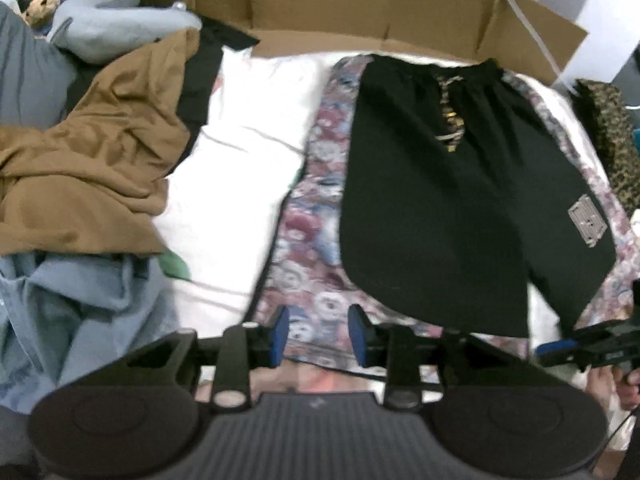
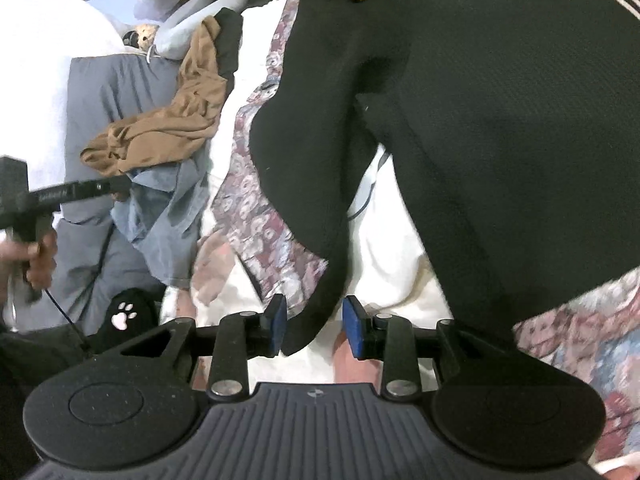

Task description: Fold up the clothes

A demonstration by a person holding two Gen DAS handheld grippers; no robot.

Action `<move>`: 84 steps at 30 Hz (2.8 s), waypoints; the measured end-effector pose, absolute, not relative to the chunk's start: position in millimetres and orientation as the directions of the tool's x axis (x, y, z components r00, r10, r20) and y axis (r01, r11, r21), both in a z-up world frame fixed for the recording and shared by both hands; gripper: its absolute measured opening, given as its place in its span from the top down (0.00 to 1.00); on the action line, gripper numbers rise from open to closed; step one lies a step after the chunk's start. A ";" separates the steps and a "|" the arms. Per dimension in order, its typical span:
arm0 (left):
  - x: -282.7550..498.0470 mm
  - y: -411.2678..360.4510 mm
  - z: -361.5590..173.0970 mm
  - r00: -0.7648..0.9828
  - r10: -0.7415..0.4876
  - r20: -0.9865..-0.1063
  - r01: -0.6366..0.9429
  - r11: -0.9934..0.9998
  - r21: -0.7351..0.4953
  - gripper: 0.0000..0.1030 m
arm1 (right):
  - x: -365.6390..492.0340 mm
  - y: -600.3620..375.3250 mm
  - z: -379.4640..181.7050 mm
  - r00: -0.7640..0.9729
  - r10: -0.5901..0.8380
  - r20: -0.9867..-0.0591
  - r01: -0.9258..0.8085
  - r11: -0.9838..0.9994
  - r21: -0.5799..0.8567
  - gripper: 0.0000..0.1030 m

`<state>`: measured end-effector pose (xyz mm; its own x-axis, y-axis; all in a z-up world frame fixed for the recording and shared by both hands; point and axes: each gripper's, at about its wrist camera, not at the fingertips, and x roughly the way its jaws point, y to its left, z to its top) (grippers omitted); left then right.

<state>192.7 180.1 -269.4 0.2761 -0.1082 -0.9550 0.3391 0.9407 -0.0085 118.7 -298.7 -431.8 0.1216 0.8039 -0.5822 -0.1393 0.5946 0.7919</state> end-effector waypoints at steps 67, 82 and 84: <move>200.4 281.8 -382.1 0.265 -0.189 -0.946 0.011 0.981 -0.193 0.94 | 114.1 -241.6 -462.2 0.059 0.845 -0.532 0.022 0.532 0.847 0.98; 189.7 273.0 -365.8 0.175 -0.213 -0.961 0.062 0.977 -0.206 0.95 | 124.9 -251.9 -422.9 -0.043 0.845 -0.533 -0.115 0.526 0.843 0.99; 188.5 271.2 -365.7 0.185 -0.193 -0.964 0.054 0.981 -0.186 0.95 | 122.5 -250.2 -428.3 -0.054 0.845 -0.532 -0.099 0.525 0.845 0.99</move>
